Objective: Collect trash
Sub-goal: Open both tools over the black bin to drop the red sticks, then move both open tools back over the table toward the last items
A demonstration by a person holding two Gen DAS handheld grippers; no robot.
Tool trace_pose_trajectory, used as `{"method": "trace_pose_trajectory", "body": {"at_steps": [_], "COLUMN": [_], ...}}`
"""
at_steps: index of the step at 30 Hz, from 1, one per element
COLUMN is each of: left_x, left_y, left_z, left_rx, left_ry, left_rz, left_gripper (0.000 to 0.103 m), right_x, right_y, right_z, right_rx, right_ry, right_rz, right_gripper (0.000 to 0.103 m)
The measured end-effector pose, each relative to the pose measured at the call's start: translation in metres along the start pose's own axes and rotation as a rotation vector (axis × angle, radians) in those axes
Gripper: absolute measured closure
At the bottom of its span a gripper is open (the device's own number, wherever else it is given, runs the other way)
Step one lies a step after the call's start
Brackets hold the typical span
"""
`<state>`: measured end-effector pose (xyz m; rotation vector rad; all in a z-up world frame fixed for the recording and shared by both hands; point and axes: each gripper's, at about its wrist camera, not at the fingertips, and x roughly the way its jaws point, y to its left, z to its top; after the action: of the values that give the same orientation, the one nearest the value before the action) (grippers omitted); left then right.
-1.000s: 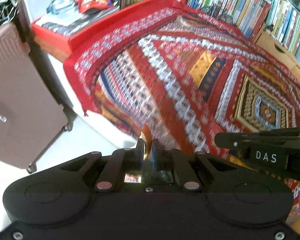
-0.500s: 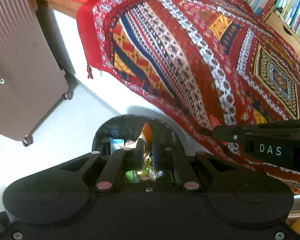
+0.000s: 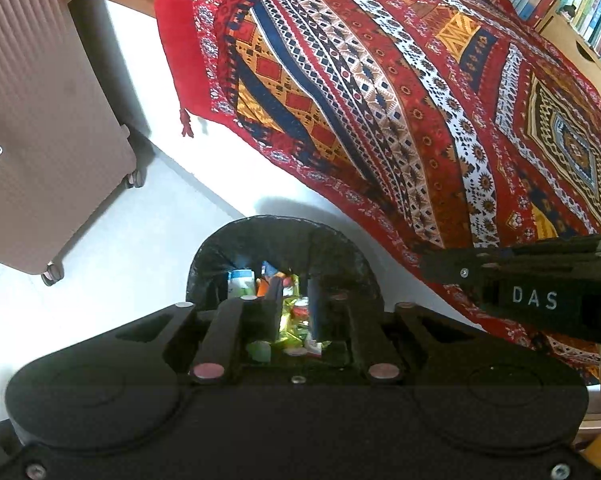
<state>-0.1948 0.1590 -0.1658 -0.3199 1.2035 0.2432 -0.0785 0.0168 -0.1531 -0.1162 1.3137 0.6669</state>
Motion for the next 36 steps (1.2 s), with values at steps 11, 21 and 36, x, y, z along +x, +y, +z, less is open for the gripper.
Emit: {"method": "trace_pose_trajectory", "body": {"at_steps": [11, 21, 36], "left_x": [-0.020, -0.077, -0.106], "left_y": [0.001, -0.008, -0.096], "left_z": [0.013, 0.063, 0.174], "left_rx": [0.017, -0.014, 0.060], "left_ry": [-0.067, -0.245, -0.427], "left_rz": [0.032, 0.020, -0.034], "left_gripper": [0.057, 0.042, 0.028], "right_x": [-0.014, -0.081, -0.172], "right_y": [-0.005, -0.015, -0.086], "right_z": [0.009, 0.051, 0.150], "right_rx": [0.048, 0.073, 0.091], "right_ry": [-0.050, -0.211, -0.425], "right_rz": [0.008, 0.016, -0.045], "right_gripper": [0.053, 0.045, 0.044]}}
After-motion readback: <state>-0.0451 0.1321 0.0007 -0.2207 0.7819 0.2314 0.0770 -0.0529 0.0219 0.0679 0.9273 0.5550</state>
